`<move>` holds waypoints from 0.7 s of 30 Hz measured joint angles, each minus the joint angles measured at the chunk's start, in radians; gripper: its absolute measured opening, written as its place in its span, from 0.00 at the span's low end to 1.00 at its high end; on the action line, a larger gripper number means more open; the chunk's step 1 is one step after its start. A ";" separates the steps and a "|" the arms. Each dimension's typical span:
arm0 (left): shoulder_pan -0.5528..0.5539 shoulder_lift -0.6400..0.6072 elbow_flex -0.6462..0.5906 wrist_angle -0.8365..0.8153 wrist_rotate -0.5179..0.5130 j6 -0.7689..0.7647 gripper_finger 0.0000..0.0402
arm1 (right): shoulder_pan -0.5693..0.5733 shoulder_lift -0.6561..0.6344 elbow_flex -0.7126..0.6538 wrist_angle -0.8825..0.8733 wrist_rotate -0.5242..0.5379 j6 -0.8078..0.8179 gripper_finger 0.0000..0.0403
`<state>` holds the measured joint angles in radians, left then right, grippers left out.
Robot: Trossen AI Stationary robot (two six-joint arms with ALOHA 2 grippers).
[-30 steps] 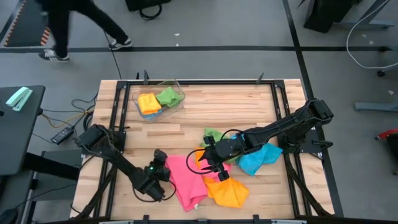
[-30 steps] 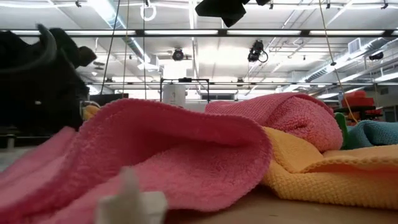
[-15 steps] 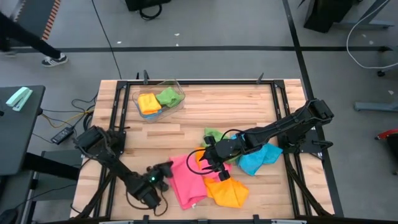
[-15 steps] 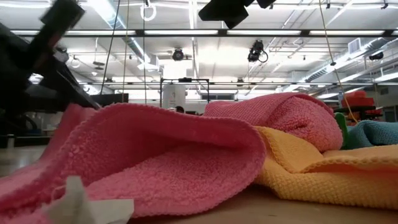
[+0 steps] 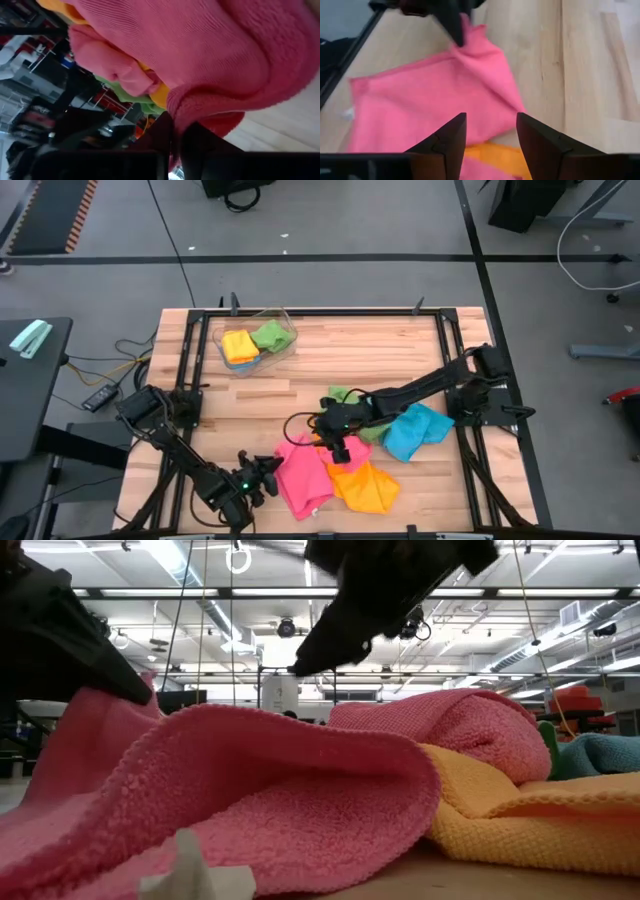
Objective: Fold microfiber towels
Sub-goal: Fold the left pink microfiber towel
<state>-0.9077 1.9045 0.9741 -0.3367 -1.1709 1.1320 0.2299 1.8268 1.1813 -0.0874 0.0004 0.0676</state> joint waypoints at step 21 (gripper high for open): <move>-0.024 0.001 0.001 0.189 0.047 -0.115 0.05 | -0.201 0.327 0.169 0.122 -0.429 0.069 0.54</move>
<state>-0.9320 1.9053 0.9749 -0.1474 -1.1239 1.0175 0.0288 2.1539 1.3500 0.0347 -0.4283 0.1364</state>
